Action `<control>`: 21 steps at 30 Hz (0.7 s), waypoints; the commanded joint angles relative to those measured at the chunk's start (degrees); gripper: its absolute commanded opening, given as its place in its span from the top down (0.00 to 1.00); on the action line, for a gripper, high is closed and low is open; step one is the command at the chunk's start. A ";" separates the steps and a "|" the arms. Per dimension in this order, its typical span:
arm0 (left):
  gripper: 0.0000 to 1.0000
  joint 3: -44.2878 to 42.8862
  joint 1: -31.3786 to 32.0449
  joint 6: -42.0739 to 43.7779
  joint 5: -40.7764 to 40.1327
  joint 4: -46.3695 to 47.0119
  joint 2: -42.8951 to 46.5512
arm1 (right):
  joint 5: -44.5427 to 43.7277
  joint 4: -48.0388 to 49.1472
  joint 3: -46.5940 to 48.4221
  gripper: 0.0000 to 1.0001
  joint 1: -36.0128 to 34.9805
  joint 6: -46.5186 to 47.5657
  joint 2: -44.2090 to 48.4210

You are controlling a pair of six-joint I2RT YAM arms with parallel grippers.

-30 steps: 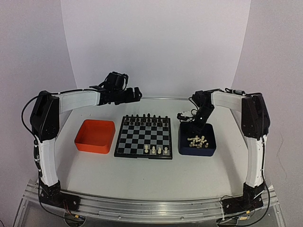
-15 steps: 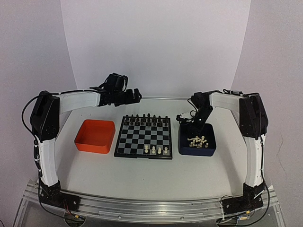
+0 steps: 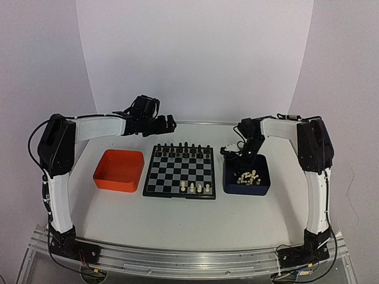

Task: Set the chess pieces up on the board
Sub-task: Pick up the chess piece from the storage box.

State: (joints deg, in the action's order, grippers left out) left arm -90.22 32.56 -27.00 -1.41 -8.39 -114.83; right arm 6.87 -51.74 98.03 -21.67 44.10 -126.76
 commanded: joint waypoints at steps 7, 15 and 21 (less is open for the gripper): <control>0.00 0.08 0.05 -0.24 0.05 1.59 3.39 | -0.75 1.00 -0.53 0.62 -0.43 1.64 -1.86; 0.00 0.46 0.05 -0.51 0.09 1.71 3.55 | -0.16 1.42 -0.38 0.69 -0.48 1.91 -1.58; 0.00 0.48 0.05 -0.61 0.55 2.16 3.50 | 0.61 1.72 -0.59 0.76 -0.59 2.22 -0.28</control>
State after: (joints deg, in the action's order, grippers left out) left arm -90.17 32.56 -27.07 -1.45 -8.36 -114.78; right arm 5.98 -50.00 97.69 -21.84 45.54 -127.57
